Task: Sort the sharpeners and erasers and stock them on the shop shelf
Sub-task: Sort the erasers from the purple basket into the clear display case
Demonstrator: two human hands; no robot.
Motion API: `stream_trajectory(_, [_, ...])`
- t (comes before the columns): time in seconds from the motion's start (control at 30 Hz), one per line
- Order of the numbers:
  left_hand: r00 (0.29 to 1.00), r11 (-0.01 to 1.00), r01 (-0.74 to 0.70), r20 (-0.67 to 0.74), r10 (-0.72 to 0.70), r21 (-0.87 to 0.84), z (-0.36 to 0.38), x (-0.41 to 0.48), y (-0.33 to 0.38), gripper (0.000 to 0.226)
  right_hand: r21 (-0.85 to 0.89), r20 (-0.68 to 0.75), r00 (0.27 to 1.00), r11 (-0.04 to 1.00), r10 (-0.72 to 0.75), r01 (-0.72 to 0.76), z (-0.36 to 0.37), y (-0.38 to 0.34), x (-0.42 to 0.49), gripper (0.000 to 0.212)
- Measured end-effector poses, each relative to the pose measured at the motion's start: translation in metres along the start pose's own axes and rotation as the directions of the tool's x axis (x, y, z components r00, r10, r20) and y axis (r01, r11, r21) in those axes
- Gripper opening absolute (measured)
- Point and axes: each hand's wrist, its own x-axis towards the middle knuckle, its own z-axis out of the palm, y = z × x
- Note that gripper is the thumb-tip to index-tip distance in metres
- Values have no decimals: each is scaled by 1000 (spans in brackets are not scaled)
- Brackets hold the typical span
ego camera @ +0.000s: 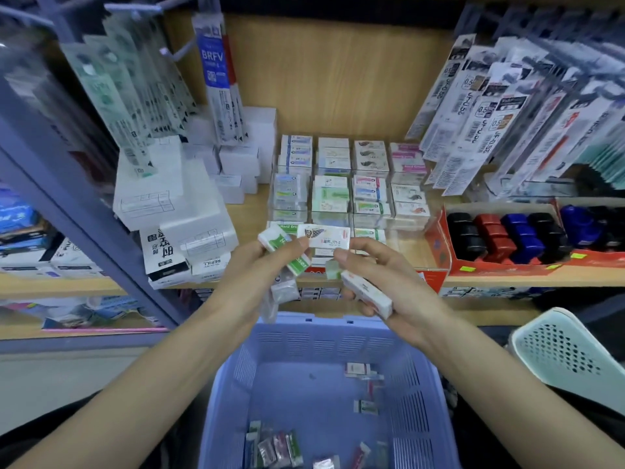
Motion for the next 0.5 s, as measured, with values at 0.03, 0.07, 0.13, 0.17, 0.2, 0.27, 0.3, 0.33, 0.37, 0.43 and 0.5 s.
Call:
stream_trajectory(0.03, [1000, 1000, 0, -2, 0, -5, 1, 1, 0, 11, 13, -10, 1000, 1000, 5, -5, 0, -2, 0, 17])
stream_trajectory(0.07, [1000, 1000, 1, 3, -1, -10, 3, 1, 1, 10, 32, -20, 1000, 999, 8, -7, -1, -4, -1, 20])
stream_trajectory(0.13, [1000, 1000, 0, 24, 0, 1, 6, 3, 1, 14, 72, -40, 999, 997, 0, 3, -4, -6, -2, 26])
stream_trajectory(0.17, [999, 1000, 1, 38, -1, 7, 8, 4, 1, 21, 73, -54, 999, 997, -1, 5, -7, -6, -3, 25])
stream_trajectory(0.2, [999, 1000, 7, 51, -7, 14, 10, 4, 2, 29, 44, -77, 997, 999, -7, 10, -9, -7, -4, 21])
stream_trajectory(0.27, [998, 999, 16, 59, -18, 30, 14, 6, 4, 38, -97, -136, 989, 994, -66, 53, -16, -9, -7, 12])
stream_trajectory(0.3, [998, 999, 17, 63, -19, 32, 16, 8, 5, 36, -160, -150, 983, 983, -111, 86, -19, -11, -8, 11])
stream_trajectory(0.33, [998, 999, 23, 63, -25, 23, 18, 10, 6, 32, -195, -152, 978, 974, -143, 112, -22, -13, -9, 12])
stream_trajectory(0.37, [997, 1000, 30, 64, -30, 1, 21, 11, 7, 27, -196, -150, 976, 972, -159, 128, -25, -15, -11, 13])
stream_trajectory(0.43, [995, 996, 66, 78, -62, -56, 27, 13, 12, 19, -191, -130, 980, 974, -149, 122, -30, -18, -12, 16])
stream_trajectory(0.5, [989, 991, 102, 115, -92, -91, 30, 15, 14, 21, -241, -81, 991, 967, -103, 81, -33, -18, -13, 18])
